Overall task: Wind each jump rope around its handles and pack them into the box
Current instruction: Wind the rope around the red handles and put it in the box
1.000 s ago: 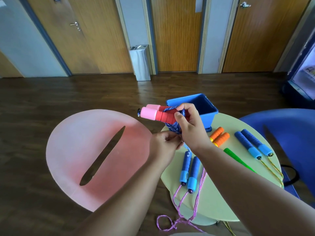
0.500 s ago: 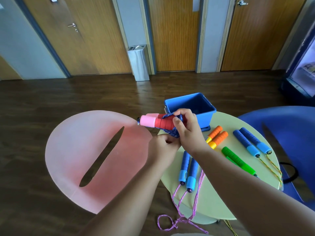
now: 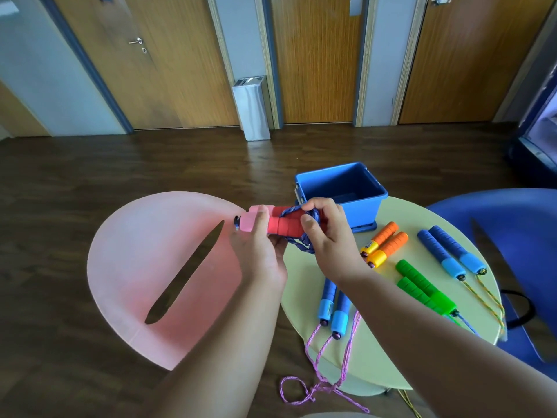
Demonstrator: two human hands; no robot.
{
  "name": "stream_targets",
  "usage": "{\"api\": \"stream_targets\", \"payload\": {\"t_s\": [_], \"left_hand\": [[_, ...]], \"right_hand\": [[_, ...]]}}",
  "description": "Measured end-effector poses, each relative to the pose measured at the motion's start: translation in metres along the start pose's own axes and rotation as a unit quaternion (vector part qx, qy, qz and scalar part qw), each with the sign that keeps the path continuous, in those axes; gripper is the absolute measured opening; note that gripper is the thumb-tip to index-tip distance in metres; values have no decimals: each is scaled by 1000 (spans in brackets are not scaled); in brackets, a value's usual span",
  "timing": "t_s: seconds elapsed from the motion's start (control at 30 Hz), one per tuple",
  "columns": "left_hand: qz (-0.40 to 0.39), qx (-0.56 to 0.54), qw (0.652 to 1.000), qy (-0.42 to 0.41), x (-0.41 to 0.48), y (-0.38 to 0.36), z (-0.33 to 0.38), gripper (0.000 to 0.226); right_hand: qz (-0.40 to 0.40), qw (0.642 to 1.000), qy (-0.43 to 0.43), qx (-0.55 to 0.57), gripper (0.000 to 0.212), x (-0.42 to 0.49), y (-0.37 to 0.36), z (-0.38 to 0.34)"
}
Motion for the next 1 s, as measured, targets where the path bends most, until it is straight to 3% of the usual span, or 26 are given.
{"api": "stream_targets", "payload": {"t_s": [0.17,0.3,0.4,0.53,0.77,0.83,0.9,1.0], "left_hand": [[-111,94,989,30,6,14,16,35],[-169,207,960,89,20,28,23,58],[-207,272,933,115,16,24,32,36],[-204,347,912,80,20,20,35,44],[-136,295,945,-18,20,29,29,17],[-132,296,946,-26,24,30,30,12],[-138,294,945,-21,25,29,29,10],[-149,271,951,5,25,26,29,7]], "right_hand": [[-43,998,7,-37,19,2,6,-5],[-66,996,15,-62,20,1,8,-6],[-77,995,8,-63,20,3,11,-7],[-108,991,16,-76,20,4,15,-14],[-120,989,20,-86,18,-2,14,-16],[-119,988,13,-98,35,-6,15,-16],[-104,989,-15,-100,49,-10,18,-17],[-72,985,-84,-130,41,-22,28,-35]]}}
Point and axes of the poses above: each hand's wrist, its own x-axis towards the middle knuckle, its own y-axis out of the back of the hand, z = x × y, the point moved 5 cm from there along x, towards the middle knuckle, and after that the axes turned 13 degrees about -y, right-handed, at the moved point
